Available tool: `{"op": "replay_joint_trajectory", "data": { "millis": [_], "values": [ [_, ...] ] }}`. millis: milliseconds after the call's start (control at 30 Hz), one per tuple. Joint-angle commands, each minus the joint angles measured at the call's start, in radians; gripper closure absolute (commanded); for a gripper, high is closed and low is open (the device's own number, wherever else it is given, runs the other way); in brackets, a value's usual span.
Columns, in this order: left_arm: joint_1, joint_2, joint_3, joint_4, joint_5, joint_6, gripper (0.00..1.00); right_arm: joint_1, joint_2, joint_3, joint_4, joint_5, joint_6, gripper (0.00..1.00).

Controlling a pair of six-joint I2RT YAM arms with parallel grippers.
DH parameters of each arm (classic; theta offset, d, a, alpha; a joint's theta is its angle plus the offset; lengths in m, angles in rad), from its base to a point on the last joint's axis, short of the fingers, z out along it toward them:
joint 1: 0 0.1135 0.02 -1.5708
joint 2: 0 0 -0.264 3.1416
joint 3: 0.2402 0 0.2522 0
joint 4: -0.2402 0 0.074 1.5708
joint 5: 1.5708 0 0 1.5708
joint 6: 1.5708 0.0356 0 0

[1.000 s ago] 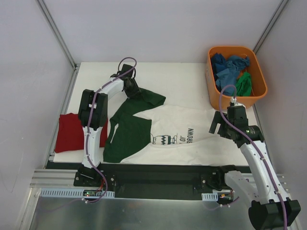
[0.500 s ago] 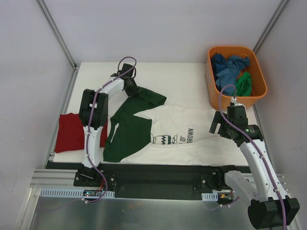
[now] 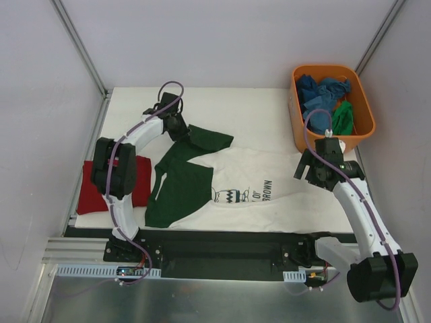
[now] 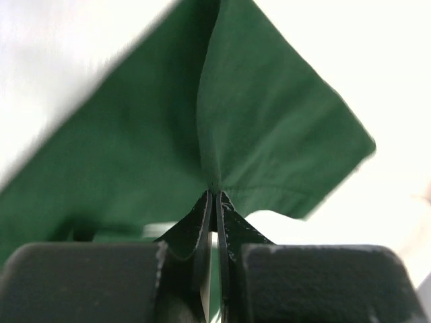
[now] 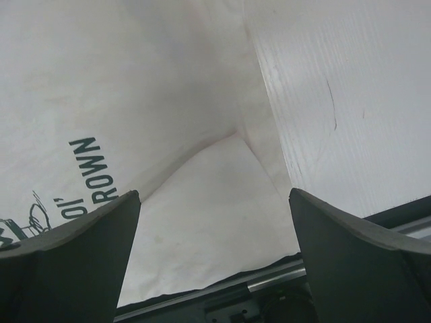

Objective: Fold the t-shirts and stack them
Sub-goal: Fold the tshirt

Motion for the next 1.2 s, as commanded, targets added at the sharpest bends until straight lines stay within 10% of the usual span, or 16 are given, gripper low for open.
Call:
{"op": "replay_joint_trajectory", "data": {
  "millis": [0, 533, 1167],
  "values": [
    [0.0, -0.256, -0.136, -0.007, 0.012, 0.029, 1.0, -0.005, 0.086, 0.127, 0.03, 0.076, 0.078, 0.03],
    [0.001, -0.942, -0.689, -0.03, 0.06, 0.006, 1.0, 0.128, 0.664, 0.512, -0.13, 0.456, 0.394, 0.03],
    [0.0, -1.238, -0.761, -0.189, 0.127, -0.003, 1.0, 0.173, 0.945, 0.675, -0.244, 0.516, 0.5, 0.03]
  ]
}}
